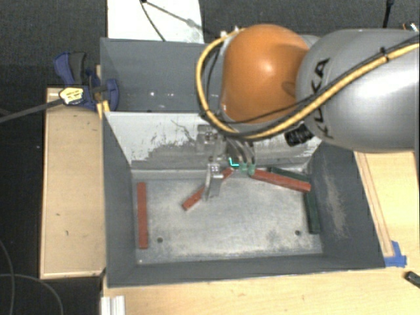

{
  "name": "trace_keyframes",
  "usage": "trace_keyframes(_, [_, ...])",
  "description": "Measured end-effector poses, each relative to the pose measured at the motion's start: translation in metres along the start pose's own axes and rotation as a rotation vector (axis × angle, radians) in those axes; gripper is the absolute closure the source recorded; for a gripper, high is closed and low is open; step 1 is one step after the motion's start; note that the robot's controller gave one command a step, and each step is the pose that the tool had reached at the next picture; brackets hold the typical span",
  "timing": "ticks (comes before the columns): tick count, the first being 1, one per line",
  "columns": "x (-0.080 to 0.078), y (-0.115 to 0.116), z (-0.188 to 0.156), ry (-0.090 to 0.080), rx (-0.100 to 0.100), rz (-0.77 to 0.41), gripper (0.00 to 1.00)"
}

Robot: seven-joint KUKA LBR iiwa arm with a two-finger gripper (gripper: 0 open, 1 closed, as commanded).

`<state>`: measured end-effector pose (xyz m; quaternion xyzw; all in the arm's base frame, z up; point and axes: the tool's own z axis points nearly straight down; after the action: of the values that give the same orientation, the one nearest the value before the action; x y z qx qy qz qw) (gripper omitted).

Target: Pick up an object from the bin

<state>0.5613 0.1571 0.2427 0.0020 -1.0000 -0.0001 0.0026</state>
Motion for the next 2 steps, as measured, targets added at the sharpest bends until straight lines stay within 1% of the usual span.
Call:
trace_keyframes(1, [-0.028,-0.039,0.176,-0.001,0.001,-0.307,0.00])
trace_keyframes(2, [-0.030,-0.049,0.140,-0.013,0.000,-0.275,0.00])
